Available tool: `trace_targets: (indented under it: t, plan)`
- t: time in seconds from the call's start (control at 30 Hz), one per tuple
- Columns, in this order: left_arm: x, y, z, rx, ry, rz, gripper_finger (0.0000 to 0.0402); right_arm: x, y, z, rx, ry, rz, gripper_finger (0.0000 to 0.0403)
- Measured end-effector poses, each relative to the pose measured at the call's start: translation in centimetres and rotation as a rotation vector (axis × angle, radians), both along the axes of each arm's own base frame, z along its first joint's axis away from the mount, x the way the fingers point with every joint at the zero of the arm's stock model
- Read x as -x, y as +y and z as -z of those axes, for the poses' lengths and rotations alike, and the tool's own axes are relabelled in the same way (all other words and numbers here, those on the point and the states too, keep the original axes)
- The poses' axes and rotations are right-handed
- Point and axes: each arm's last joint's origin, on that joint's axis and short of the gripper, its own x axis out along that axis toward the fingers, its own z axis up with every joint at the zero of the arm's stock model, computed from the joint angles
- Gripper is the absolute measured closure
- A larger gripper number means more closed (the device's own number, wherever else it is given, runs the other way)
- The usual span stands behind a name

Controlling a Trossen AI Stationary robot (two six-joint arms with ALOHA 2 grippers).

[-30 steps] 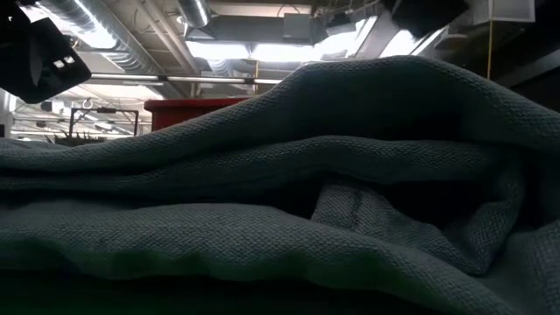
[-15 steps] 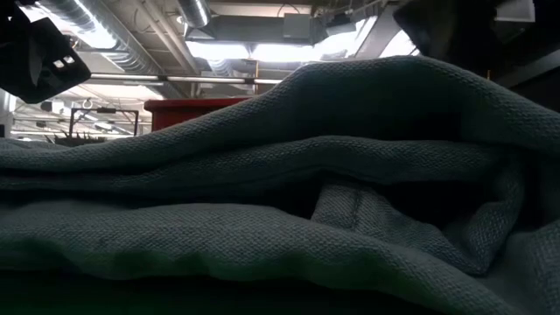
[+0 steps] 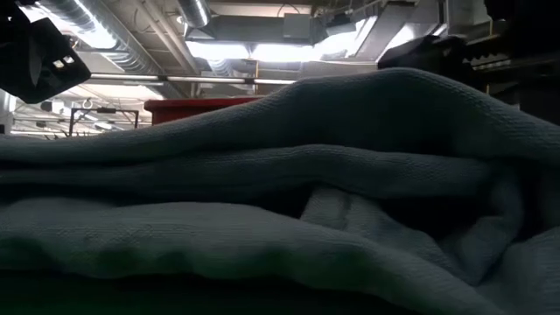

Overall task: Fold Laundry from Bin
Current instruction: Fold the light blue pants

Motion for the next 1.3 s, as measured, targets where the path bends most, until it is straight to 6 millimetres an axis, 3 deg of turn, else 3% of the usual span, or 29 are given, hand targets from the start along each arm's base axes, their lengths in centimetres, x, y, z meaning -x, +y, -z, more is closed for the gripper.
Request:
trace_targets:
  t: [0.13,0.23,0.8,1.07,1.3]
  plan:
    - [0.0,0.0,0.0,-0.001,0.0,0.001,0.0207,-0.1,0.1,0.1,0.0,-0.014,-0.001,0.0094]
    - [0.0,0.0,0.0,-0.002,0.0,0.001,0.0207,-0.1,0.0,0.1,0.012,-0.021,0.009,0.0121]
    - [0.1,-0.1,-0.1,0.01,0.007,0.046,0.0207,-0.2,-0.1,0.1,0.021,-0.022,0.016,0.0386]
    - [1.3,-1.1,0.2,0.038,0.094,0.211,0.0207,-0.1,-0.1,0.2,0.009,-0.005,0.042,0.037]
    - [2.2,-2.0,1.2,-0.087,0.077,0.219,0.0207,0.0,-0.1,0.2,0.0,0.005,0.038,0.0395]
